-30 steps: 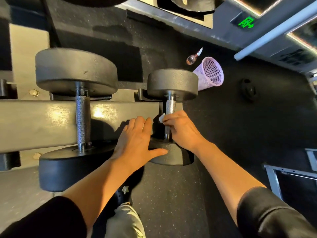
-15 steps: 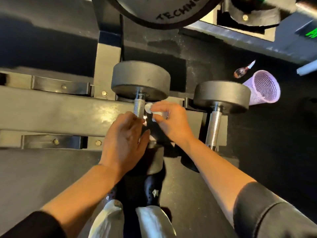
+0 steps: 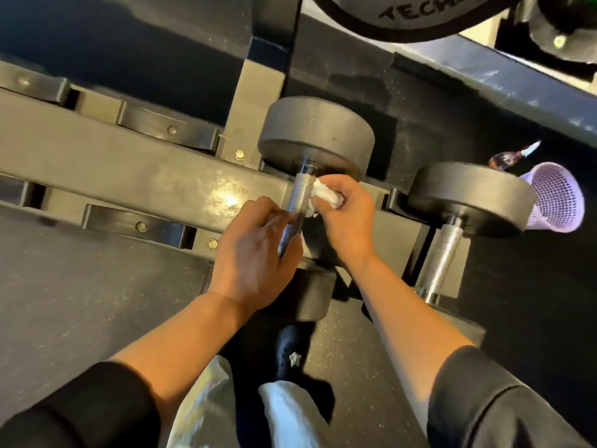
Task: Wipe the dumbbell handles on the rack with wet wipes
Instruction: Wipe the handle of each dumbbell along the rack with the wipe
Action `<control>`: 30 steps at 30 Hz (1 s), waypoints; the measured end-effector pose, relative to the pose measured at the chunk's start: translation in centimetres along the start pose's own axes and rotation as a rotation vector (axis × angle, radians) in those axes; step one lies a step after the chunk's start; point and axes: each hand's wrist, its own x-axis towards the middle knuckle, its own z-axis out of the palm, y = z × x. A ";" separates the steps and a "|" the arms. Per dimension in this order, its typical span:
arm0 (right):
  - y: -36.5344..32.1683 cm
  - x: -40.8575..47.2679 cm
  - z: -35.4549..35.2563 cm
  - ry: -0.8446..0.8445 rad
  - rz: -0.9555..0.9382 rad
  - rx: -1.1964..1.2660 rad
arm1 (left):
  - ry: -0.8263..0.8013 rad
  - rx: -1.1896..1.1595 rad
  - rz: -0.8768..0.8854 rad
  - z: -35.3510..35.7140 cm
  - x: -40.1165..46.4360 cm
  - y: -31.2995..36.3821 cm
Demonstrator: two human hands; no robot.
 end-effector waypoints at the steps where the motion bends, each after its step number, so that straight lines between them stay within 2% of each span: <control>1: 0.0 0.0 0.0 -0.008 0.009 0.011 | -0.008 -0.004 -0.019 0.1 0.0 -0.1; 4: 0.3 -0.7 0.0 -0.025 0.032 0.035 | -0.022 -0.017 -0.080 0.3 0.0 -0.4; 7: 0.4 -1.9 0.1 -0.046 0.055 0.085 | 0.000 0.020 -0.046 0.2 0.1 -0.1; 11: 0.0 -3.2 -0.6 -0.209 0.093 0.215 | -0.010 0.077 -0.027 -0.1 0.2 0.1; 15: 0.4 -4.4 -1.3 -0.379 0.102 -0.013 | -0.025 0.108 -0.052 0.0 0.1 0.0; 18: 0.0 -4.4 -1.6 -0.404 0.097 -0.013 | -0.018 0.120 -0.097 0.2 0.1 -0.1; 20: -0.6 -3.9 -1.6 -0.312 0.006 -0.052 | -0.006 0.117 -0.116 0.3 0.1 -0.1; 22: -1.0 -2.9 -1.3 -0.084 -0.097 -0.125 | 0.006 0.110 -0.121 0.3 0.2 0.0; 24: -1.2 -1.5 -0.7 0.067 -0.168 -0.238 | 0.009 0.100 -0.127 0.4 0.2 0.0; 27: -1.1 -0.1 0.5 0.134 -0.217 -0.321 | 0.009 0.088 -0.131 0.3 0.1 0.0; 30: -1.0 -0.1 0.7 0.082 -0.271 -0.320 | 0.005 0.086 -0.136 0.3 0.2 0.1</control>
